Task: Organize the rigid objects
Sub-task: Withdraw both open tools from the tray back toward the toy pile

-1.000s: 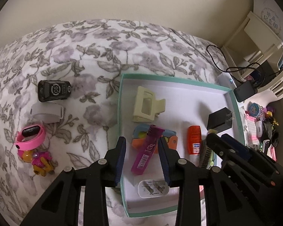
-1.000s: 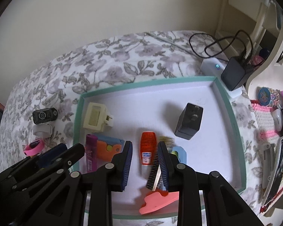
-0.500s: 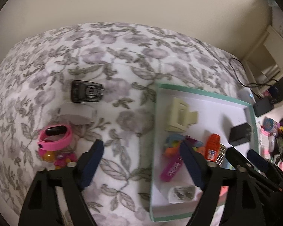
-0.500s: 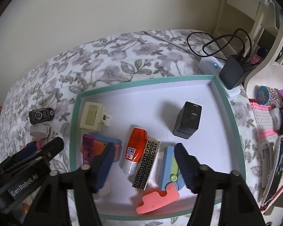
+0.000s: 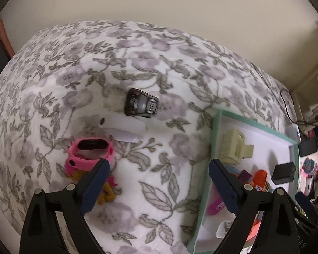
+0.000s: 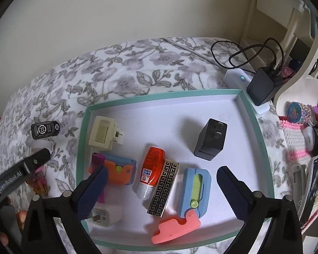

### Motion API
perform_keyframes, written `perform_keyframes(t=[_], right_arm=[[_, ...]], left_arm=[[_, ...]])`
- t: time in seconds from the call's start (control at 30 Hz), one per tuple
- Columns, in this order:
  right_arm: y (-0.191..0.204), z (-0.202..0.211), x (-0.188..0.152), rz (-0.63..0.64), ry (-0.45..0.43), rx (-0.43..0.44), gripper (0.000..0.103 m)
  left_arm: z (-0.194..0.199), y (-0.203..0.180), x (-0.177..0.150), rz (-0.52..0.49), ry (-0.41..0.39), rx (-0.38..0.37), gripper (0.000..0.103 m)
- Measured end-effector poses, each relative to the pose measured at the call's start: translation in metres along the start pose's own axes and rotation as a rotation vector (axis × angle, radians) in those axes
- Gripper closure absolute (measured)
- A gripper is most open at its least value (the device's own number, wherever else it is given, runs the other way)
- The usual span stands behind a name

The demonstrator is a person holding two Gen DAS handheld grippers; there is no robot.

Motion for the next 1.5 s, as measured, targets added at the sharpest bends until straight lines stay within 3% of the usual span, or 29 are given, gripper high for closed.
perform_keyframes(t=[0.27,0.53,0.8,1.03,1.17,1.5], right_arm=[[0.015,0.000,0.002,0.004,-0.013,0.041,0.000],[0.077,-0.004,0.001,0.060,-0.024,0.135,0.000],[0.160,-0.022,-0.015,0.183,0.018,0.195,0.000],[0.212,-0.054,-0.043,0.280,0.100,0.211,0.000],[0.228,-0.071,-0.057,0.319,0.139,0.205,0.000],[0.256,-0.107,-0.074,0.331,0.193,0.220,0.000]], left_arm=[[0.005,0.038,0.013,0.058,-0.051,0.002,0.008],[0.012,0.099,0.020,0.131,-0.045,0.031,0.008],[0.003,0.153,0.016,0.179,0.013,0.087,0.008],[-0.033,0.180,-0.001,0.232,0.133,0.106,0.008],[-0.047,0.190,-0.007,0.273,0.177,0.104,0.008],[-0.059,0.219,-0.013,0.315,0.198,0.156,0.008]])
Point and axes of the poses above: each gripper's, at about its wrist camera, not at the fingertips, and z roughly against the way its jaws point, y to its left, x to its top, the point moved 9 cm from there along -z, roughly the way its jaws point, and after that the axes turned 12 degrees about x, right-handed, at the moved point
